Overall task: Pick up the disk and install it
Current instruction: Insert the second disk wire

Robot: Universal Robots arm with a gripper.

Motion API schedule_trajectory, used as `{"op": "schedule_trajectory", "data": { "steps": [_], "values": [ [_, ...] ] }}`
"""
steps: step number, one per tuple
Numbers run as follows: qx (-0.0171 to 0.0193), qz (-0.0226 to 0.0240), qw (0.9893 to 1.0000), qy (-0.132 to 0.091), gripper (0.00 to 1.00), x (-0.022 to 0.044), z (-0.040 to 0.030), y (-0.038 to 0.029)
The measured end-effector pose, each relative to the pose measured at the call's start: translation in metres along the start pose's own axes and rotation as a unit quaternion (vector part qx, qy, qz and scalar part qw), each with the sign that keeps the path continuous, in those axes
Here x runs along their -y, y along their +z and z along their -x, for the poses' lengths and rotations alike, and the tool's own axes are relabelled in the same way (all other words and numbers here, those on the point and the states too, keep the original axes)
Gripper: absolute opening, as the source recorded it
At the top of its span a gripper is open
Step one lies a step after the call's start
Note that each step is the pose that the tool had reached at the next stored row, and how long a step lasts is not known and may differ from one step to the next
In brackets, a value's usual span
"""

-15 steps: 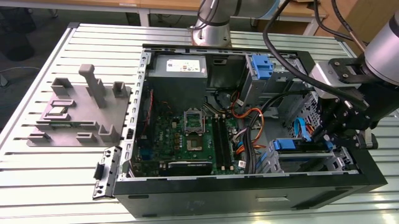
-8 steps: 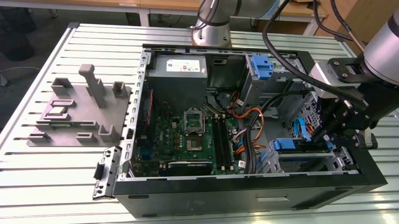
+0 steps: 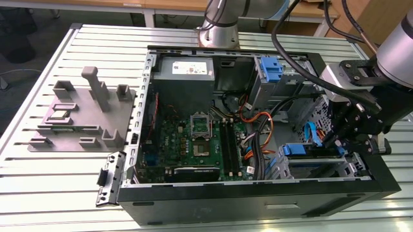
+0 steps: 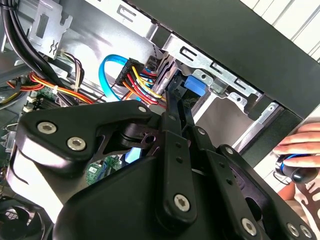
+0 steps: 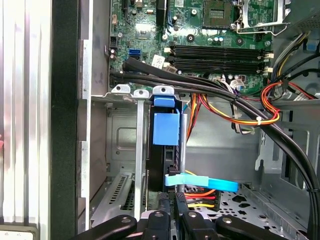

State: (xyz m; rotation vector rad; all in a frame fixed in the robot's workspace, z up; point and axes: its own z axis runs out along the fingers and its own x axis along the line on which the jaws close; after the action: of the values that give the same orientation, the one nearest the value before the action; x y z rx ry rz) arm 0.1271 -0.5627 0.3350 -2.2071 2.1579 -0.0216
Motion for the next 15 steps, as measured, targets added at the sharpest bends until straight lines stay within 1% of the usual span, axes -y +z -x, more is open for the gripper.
{"op": "schedule_trajectory", "data": {
  "steps": [9,12,15],
  "values": [
    [0.0,0.0,1.0,0.0,0.16,0.0,0.0,0.0005],
    [0.0001,0.0,1.0,0.0,0.16,0.0,0.0,-0.0014],
    [0.0001,0.0,1.0,0.0,0.16,0.0,0.0,-0.0015]
  ]
}}
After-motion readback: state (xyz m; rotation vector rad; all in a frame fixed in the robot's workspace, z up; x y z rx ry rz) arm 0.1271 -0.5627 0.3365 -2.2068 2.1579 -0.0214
